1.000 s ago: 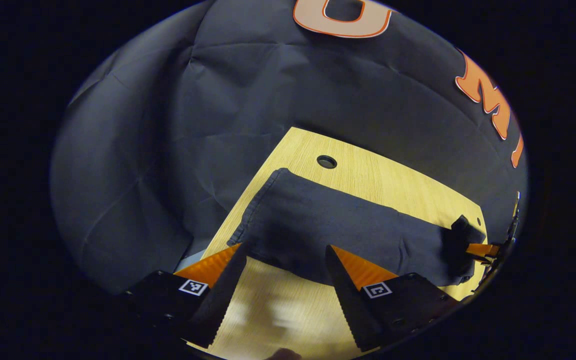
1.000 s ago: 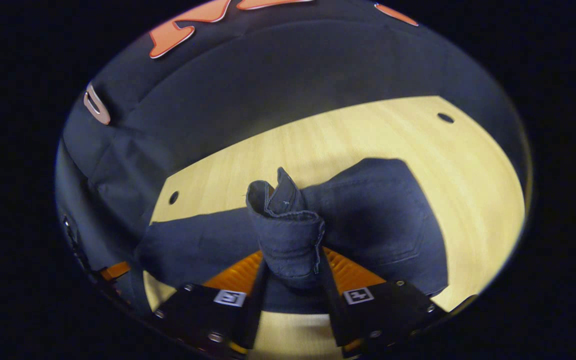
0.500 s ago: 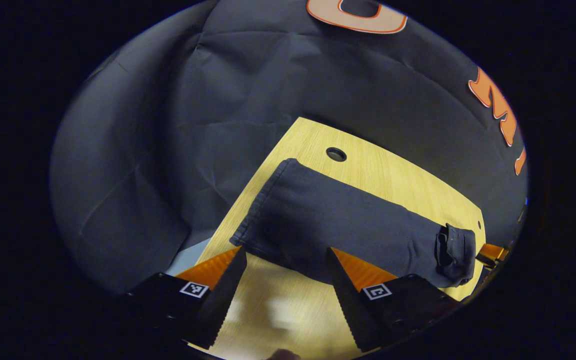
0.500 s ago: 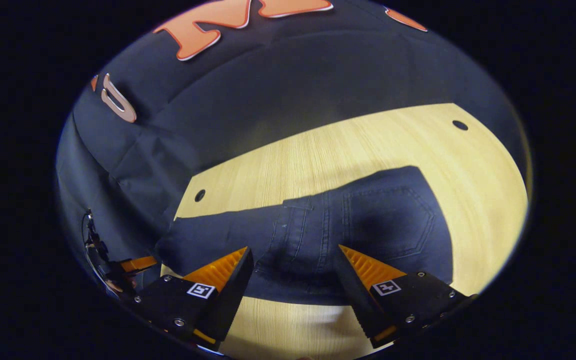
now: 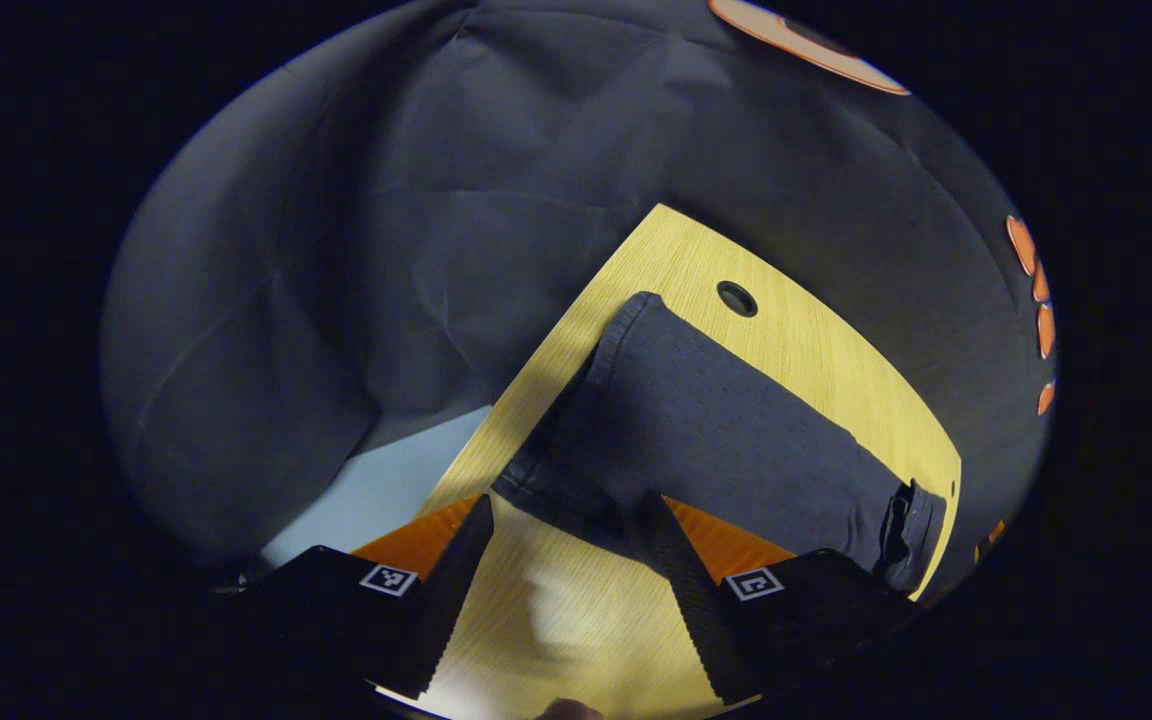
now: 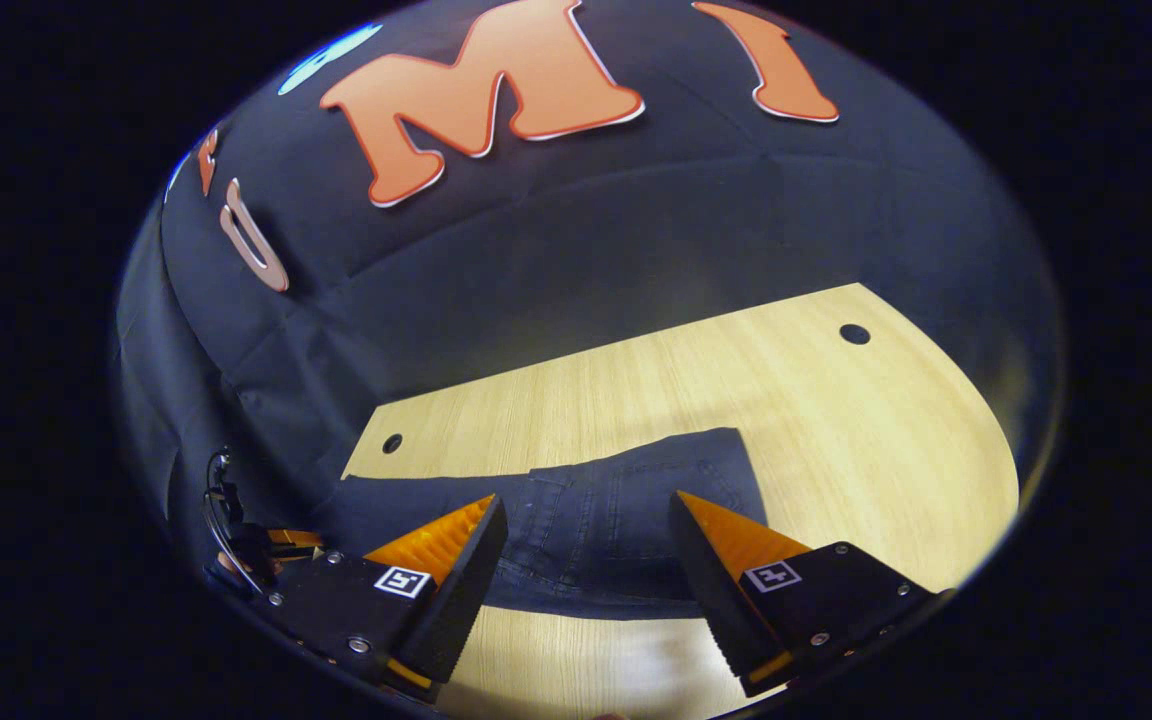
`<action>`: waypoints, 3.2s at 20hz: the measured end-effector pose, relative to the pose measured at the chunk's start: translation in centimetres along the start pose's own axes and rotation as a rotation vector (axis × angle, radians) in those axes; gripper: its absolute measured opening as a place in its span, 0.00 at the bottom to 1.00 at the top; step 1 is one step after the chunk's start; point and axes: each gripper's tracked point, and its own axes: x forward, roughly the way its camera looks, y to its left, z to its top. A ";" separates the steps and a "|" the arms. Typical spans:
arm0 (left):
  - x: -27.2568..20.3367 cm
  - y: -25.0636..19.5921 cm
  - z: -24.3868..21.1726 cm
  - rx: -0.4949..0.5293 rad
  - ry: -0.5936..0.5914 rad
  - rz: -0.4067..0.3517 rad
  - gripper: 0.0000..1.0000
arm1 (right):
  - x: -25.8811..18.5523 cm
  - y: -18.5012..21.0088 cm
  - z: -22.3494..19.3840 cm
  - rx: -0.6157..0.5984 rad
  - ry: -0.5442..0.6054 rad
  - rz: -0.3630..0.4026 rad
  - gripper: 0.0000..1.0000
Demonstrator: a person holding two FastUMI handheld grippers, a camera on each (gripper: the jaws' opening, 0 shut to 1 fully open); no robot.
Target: Grasp the waist and the cuffs of the jeans and fold them to make the two legs overlap; first hold the waist and fold one-third of the jeans toward the cuffs, then hold the cuffs and fold the remaining one-third in the same direction to finish folding.
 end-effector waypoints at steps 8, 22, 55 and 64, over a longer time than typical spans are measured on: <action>0.6 1.0 0.7 -0.215 0.121 0.095 0.96 | -2.8 -4.0 0.8 0.023 -0.041 -0.049 0.98; 0.6 -1.5 0.2 -0.026 0.185 0.153 0.22 | -3.9 -7.5 0.4 0.057 -0.027 -0.046 0.98; -22.4 -30.4 -2.2 0.369 -0.238 -0.433 0.11 | -5.6 -13.0 2.7 0.026 -0.091 0.035 0.98; -23.1 -40.7 -9.3 0.535 -0.177 -0.524 0.10 | -5.5 -15.1 2.3 0.045 -0.078 0.046 0.98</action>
